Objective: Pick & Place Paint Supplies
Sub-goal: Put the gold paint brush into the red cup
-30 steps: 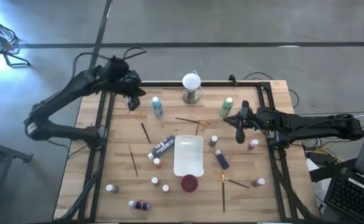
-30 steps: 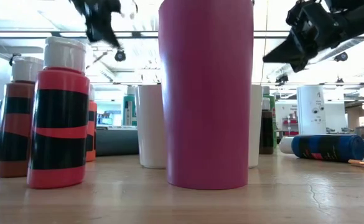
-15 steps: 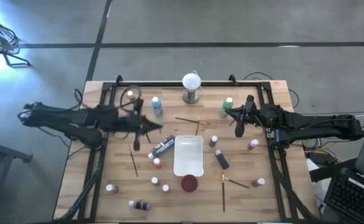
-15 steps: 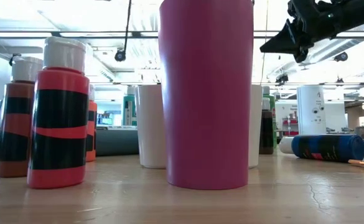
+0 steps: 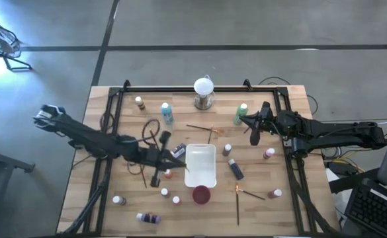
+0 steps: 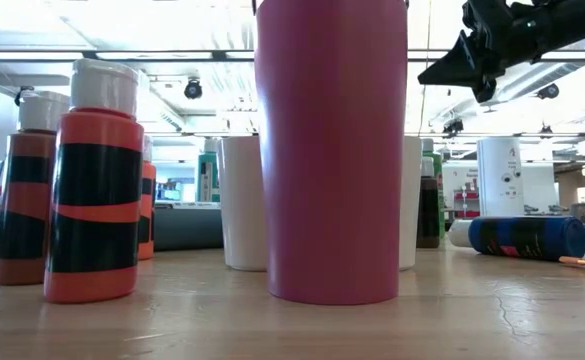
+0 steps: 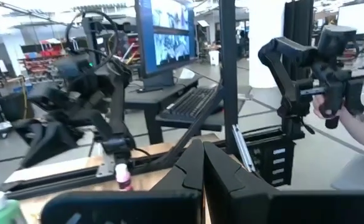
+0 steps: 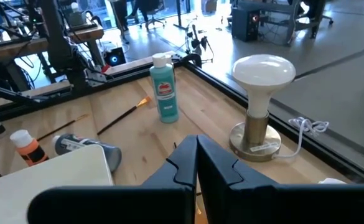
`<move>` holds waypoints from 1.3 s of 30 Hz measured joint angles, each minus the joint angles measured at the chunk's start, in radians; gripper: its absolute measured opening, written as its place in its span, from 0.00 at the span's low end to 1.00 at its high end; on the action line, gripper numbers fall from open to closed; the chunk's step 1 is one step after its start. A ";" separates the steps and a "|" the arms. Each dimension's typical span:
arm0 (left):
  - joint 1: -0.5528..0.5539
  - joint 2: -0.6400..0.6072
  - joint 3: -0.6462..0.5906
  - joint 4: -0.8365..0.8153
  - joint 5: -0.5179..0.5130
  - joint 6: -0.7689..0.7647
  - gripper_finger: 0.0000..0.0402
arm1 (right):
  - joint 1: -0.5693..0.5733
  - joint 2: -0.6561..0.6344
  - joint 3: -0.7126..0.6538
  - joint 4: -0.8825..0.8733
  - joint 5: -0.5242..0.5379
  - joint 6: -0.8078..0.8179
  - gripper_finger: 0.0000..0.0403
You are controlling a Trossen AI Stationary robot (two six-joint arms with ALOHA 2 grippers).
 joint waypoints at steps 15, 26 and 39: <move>-0.081 0.163 0.019 0.181 0.090 -0.078 0.00 | 0.000 -0.001 0.000 -0.023 0.024 -0.001 0.02; -0.076 0.245 0.045 0.205 0.114 -0.060 0.00 | 0.000 -0.001 -0.001 -0.023 0.026 -0.001 0.02; -0.022 0.398 0.036 0.289 0.207 -0.047 0.00 | 0.000 -0.001 -0.001 -0.027 0.025 -0.001 0.02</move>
